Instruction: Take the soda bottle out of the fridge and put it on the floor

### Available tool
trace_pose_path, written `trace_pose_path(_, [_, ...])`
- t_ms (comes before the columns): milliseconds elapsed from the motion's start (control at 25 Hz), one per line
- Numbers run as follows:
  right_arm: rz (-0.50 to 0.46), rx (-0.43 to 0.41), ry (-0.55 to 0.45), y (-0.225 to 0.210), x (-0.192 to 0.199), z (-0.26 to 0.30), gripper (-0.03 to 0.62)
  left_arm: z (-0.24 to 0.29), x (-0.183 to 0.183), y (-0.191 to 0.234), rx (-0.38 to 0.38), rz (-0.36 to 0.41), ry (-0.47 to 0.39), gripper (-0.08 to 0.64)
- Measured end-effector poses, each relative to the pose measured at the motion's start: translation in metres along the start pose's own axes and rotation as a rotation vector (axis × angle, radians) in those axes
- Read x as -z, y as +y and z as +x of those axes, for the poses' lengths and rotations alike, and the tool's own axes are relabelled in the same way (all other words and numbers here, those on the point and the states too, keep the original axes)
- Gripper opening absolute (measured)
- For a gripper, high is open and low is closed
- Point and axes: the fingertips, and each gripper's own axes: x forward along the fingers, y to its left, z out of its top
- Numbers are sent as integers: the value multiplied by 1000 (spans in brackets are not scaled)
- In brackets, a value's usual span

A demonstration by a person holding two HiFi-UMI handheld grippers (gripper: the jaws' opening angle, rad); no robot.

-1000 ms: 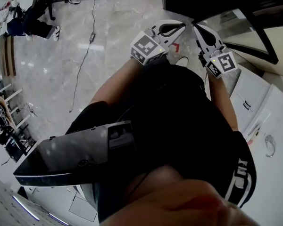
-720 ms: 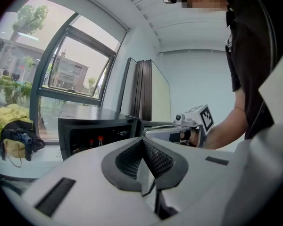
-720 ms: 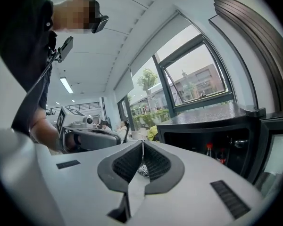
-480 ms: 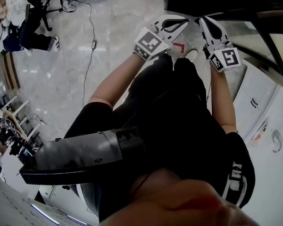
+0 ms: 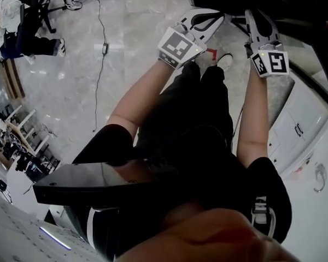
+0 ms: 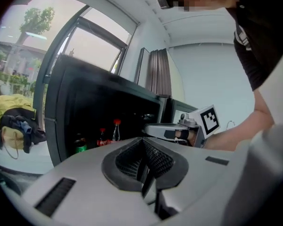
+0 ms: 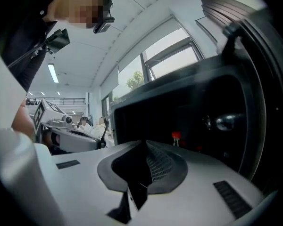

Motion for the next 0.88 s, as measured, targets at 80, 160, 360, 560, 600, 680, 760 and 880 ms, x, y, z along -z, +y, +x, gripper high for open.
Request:
trace_pose_path(80, [9,32,-27,-17,20,4,15,15,20,14,-41,-32,1,0])
trace_pose_path(160, [20,71,-45,-28,42,8,15,28,42,23,-64,-63,-8,1])
trace_pose_path(360, [8,83,-84,-45,80,22,17,54,82,43,-121,-53,-35,0])
trace_pose_path(560, [-20,61,-114,-59,76,44,78,72,81,60,-132,1,-102,0])
trace_pose_path(600, [-21,57,-115,-62,74,50,118,74,80,64,-136,9,-103,0])
trace_pose_path(680, [-25,54,-113,-69,69,61,201,78,78,73,-146,18,-101,1])
trace_pose_path(760, [-39,56,-110,-77,64,72,264,81,74,80,-153,21,-101,0])
trace_pose_path(880, [-52,59,-110,-88,56,88,296,84,68,88,-161,21,-112,0])
